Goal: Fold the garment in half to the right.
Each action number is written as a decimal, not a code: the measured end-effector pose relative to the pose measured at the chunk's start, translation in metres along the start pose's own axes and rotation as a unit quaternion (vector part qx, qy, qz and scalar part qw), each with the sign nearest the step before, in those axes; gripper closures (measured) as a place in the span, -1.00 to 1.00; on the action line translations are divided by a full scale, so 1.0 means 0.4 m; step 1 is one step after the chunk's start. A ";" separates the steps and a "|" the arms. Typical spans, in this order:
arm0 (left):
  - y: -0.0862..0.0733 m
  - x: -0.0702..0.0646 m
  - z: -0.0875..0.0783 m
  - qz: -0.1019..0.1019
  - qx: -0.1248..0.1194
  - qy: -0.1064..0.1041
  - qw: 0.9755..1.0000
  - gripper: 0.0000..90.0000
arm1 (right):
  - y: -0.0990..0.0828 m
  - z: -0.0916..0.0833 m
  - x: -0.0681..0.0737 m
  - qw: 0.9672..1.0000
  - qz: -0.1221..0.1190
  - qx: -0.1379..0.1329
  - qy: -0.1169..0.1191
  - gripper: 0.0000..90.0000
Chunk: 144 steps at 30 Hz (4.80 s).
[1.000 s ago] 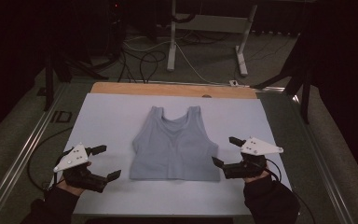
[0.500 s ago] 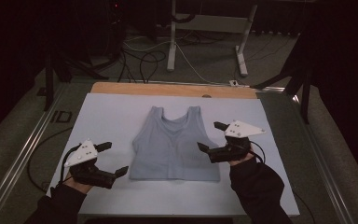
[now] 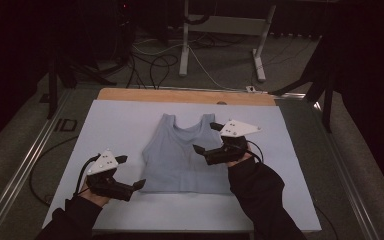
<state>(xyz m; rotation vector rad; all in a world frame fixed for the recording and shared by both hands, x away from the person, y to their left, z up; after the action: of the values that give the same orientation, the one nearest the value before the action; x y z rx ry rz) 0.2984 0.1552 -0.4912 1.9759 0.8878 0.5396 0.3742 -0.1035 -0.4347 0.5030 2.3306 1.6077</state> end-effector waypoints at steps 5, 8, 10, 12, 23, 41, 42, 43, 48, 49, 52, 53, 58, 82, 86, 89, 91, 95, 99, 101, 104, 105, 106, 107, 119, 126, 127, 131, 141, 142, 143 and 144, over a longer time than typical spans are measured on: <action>-0.020 -0.001 0.032 0.008 0.019 -0.005 1.000 -0.99 | 0.000 0.034 0.006 1.000 -0.001 0.005 0.008 -0.82; -0.036 0.001 0.050 0.006 0.034 -0.007 0.999 -0.99 | -0.002 0.050 0.009 1.000 -0.002 0.008 0.011 -0.82; -0.048 0.000 0.062 0.002 0.047 -0.016 0.999 -0.99 | -0.004 0.059 0.010 1.000 -0.002 0.009 0.014 -0.82; -0.061 -0.003 0.074 0.002 0.061 -0.020 0.998 -0.99 | -0.007 0.066 0.010 1.000 -0.003 0.011 0.016 -0.82; -0.125 0.000 0.142 -0.024 0.117 -0.043 0.992 -0.80 | -0.019 0.093 0.013 1.000 0.002 0.010 0.023 -0.82; -0.155 -0.026 0.168 -0.028 0.140 -0.067 0.987 0.05 | -0.034 0.107 0.022 0.999 0.002 0.019 0.029 -0.82; -0.155 -0.032 0.168 -0.026 0.141 -0.067 0.987 0.11 | -0.034 0.108 0.021 0.999 0.003 0.017 0.030 -0.82; -0.155 -0.037 0.168 -0.020 0.141 -0.063 0.988 0.16 | -0.035 0.109 0.022 0.999 0.004 0.017 0.031 -0.82; -0.151 -0.055 0.173 -0.010 0.147 -0.066 0.987 0.36 | -0.032 0.113 0.025 0.999 0.001 0.018 0.031 -0.82; -0.151 -0.055 0.173 -0.010 0.147 -0.066 0.987 0.42 | -0.032 0.113 0.025 0.999 0.001 0.018 0.031 -0.82; -0.147 -0.063 0.179 -0.018 0.156 -0.064 0.985 0.59 | -0.029 0.117 0.026 0.999 0.001 0.017 0.032 -0.82; -0.146 -0.064 0.180 -0.018 0.158 -0.061 0.985 0.63 | -0.029 0.119 0.026 0.999 0.001 0.018 0.033 -0.82; -0.141 -0.062 0.184 -0.037 0.165 -0.048 0.984 0.90 | -0.030 0.129 0.026 0.999 0.002 0.020 0.034 -0.82; -0.112 -0.081 0.159 -0.050 0.149 -0.052 0.986 0.93 | 0.013 0.270 -0.051 0.999 0.022 0.040 0.027 -0.82; -0.105 -0.077 0.156 -0.047 0.135 -0.047 0.989 0.93 | 0.018 0.314 -0.076 0.998 0.030 0.054 0.018 -0.82; -0.100 -0.078 0.154 -0.047 0.129 -0.045 0.989 0.93 | 0.022 0.349 -0.089 0.998 0.037 0.056 0.021 -0.82; -0.097 -0.080 0.152 -0.049 0.126 -0.048 0.990 0.93 | 0.022 0.372 -0.098 0.997 0.040 0.060 0.018 -0.81; -0.093 -0.082 0.149 -0.049 0.124 -0.051 0.990 0.93 | 0.021 0.418 -0.117 0.996 0.047 0.073 0.017 -0.81; -0.093 -0.085 0.147 -0.048 0.124 -0.056 0.989 0.93 | 0.012 0.465 -0.141 0.994 0.058 0.086 0.014 -0.70; -0.093 -0.085 0.146 -0.049 0.123 -0.057 0.989 0.93 | 0.007 0.484 -0.159 0.994 0.068 0.086 0.008 -0.66; -0.092 -0.086 0.146 -0.053 0.122 -0.060 0.989 0.93 | -0.007 0.514 -0.187 0.991 0.084 0.099 -0.004 -0.57; -0.092 -0.086 0.145 -0.053 0.120 -0.060 0.989 0.93 | -0.012 0.521 -0.195 0.991 0.088 0.104 -0.006 -0.53; -0.092 -0.086 0.144 -0.053 0.120 -0.061 0.990 0.93 | -0.016 0.528 -0.204 0.990 0.092 0.107 -0.012 -0.51; -0.091 -0.086 0.144 -0.052 0.120 -0.061 0.990 0.93 | -0.021 0.535 -0.213 0.989 0.099 0.112 -0.016 -0.47; -0.089 -0.093 0.142 -0.051 0.117 -0.067 0.990 0.93 | -0.083 0.606 -0.273 0.974 0.125 0.179 -0.059 -0.20; -0.090 -0.095 0.143 -0.051 0.118 -0.068 0.989 0.93 | -0.125 0.639 -0.270 0.965 0.126 0.221 -0.066 -0.17; -0.090 -0.096 0.143 -0.051 0.119 -0.069 0.989 0.93 | -0.130 0.641 -0.269 0.964 0.120 0.227 -0.070 -0.15; -0.089 -0.097 0.143 -0.052 0.117 -0.068 0.989 0.93 | -0.142 0.648 -0.263 0.961 0.102 0.245 -0.080 -0.10; -0.090 -0.103 0.142 -0.050 0.118 -0.071 0.989 0.93 | -0.143 0.637 -0.260 0.959 0.097 0.255 -0.072 0.27; -0.090 -0.103 0.142 -0.050 0.118 -0.072 0.989 0.93 | -0.143 0.635 -0.258 0.959 0.097 0.257 -0.069 0.36; -0.091 -0.104 0.142 -0.049 0.118 -0.070 0.989 0.93 | -0.143 0.634 -0.258 0.959 0.092 0.259 -0.069 0.42; -0.091 -0.105 0.143 -0.048 0.119 -0.069 0.989 0.93 | -0.142 0.633 -0.259 0.958 0.089 0.262 -0.069 0.51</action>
<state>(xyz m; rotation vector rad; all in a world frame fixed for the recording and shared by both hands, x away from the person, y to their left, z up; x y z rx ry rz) 0.2950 0.1056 -0.5533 2.1417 0.9911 0.2469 0.5632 0.0478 -0.5747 0.9254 2.6509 0.9540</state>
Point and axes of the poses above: each handheld gripper's, and its own axes: z roughly forward along the jaws, y roughly out of its top, x roughly to its left, the point moved 7 cm from there along z, roughly forward along the jaws, and after that the axes turned 10 degrees about y, right-handed, at the moved point
